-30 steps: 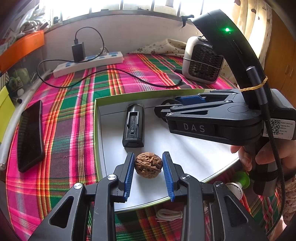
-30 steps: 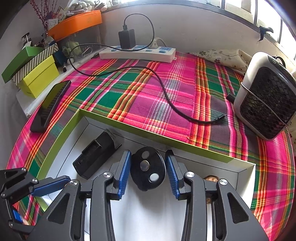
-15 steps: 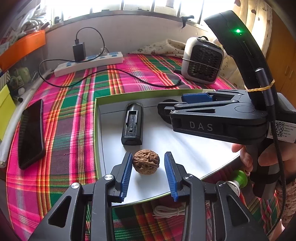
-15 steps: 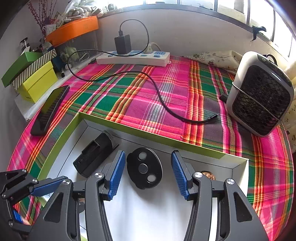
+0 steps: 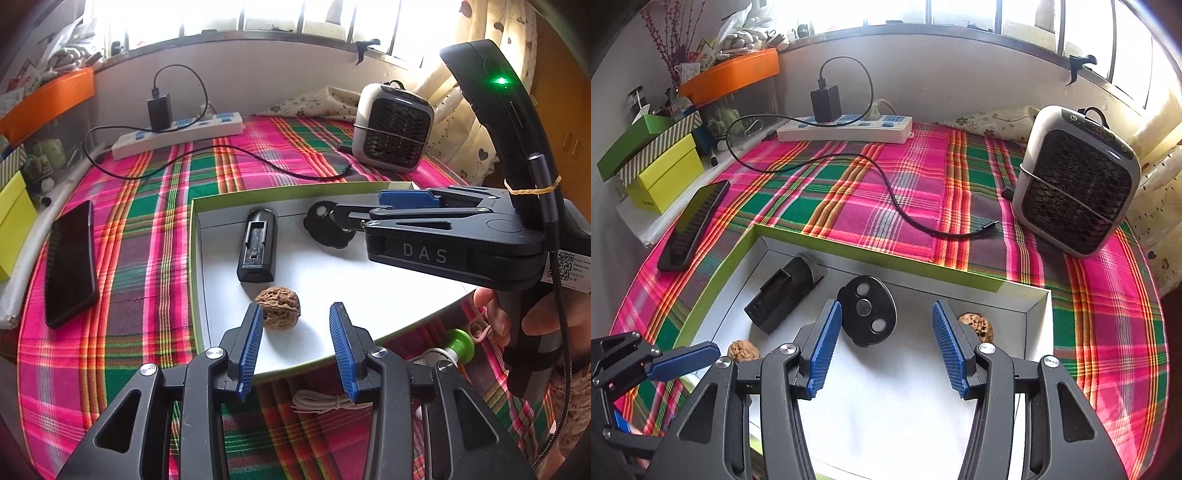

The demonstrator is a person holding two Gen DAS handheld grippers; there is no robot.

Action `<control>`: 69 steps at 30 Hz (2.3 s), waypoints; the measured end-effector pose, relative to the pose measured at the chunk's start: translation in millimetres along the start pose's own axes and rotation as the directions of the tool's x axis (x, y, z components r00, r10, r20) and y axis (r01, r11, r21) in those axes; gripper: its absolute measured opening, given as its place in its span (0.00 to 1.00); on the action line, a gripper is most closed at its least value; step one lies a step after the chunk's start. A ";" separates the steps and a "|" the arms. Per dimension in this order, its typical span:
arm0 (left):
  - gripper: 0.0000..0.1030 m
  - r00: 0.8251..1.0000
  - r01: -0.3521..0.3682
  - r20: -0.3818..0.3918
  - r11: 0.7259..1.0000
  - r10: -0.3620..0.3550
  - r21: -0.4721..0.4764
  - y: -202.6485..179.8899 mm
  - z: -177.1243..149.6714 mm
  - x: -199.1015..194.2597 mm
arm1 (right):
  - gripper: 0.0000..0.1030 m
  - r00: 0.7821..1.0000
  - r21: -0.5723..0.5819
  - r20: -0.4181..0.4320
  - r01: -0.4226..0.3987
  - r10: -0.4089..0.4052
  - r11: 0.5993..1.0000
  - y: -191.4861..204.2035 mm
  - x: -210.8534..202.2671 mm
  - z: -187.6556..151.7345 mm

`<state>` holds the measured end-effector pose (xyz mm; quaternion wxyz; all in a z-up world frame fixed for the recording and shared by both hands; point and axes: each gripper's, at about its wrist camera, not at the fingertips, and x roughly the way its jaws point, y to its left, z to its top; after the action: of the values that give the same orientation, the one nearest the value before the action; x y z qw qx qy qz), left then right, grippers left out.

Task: Organize objects
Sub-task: 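Open the left tool to drop the walnut onto the box floor, then withdraw both tools from the box toward the objects on the cloth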

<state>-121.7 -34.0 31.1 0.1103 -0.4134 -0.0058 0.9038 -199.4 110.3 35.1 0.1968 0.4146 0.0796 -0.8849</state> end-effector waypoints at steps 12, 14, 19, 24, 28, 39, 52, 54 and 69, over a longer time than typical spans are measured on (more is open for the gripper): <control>0.34 1.000 0.009 0.022 1.000 -0.009 0.007 -7.5 -9.9 -17.4 | 0.51 0.999 0.031 0.040 0.016 -0.017 0.999 -4.7 -26.3 -15.2; 0.34 1.000 0.011 0.026 1.000 -0.012 0.009 -9.0 -11.8 -19.8 | 0.51 0.999 0.028 0.047 0.020 -0.021 0.999 -4.1 -31.2 -18.7; 0.34 0.999 0.016 0.040 1.000 -0.016 0.012 -11.4 -16.8 -28.6 | 0.51 0.998 0.032 0.059 0.023 -0.025 0.999 -3.5 -40.8 -30.1; 0.34 0.999 0.016 0.050 1.000 -0.017 0.017 -12.8 -22.1 -35.3 | 0.51 0.996 0.049 0.087 0.029 -0.033 0.998 -6.4 -56.2 -40.8; 0.34 0.998 0.019 0.057 1.000 -0.020 0.014 -14.3 -24.6 -39.9 | 0.51 0.994 0.060 0.101 0.037 -0.043 0.997 -10.6 -67.5 -47.3; 0.34 0.996 0.058 0.069 0.998 -0.060 0.029 -24.5 -35.4 -52.2 | 0.51 0.989 0.101 0.117 0.079 -0.091 0.992 -24.7 -90.4 -78.3; 0.34 0.990 0.136 0.034 0.988 -0.139 0.071 -45.7 -53.8 -49.5 | 0.51 0.983 0.140 0.118 0.120 -0.137 0.983 -43.4 -104.7 -112.1; 0.34 0.988 0.149 0.026 0.986 -0.151 0.079 -48.7 -56.3 -48.0 | 0.51 0.983 0.150 0.120 0.122 -0.140 0.981 -46.4 -106.3 -116.5; 0.39 0.981 0.195 -0.032 0.976 -0.193 0.097 -65.1 -64.8 -31.3 | 0.51 0.982 0.199 0.094 0.140 -0.161 0.970 -67.7 -108.7 -143.5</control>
<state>-40.6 17.8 18.5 0.2188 -0.4151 0.0003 0.8831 -63.8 246.1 24.4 0.0922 0.3751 0.0145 -0.9223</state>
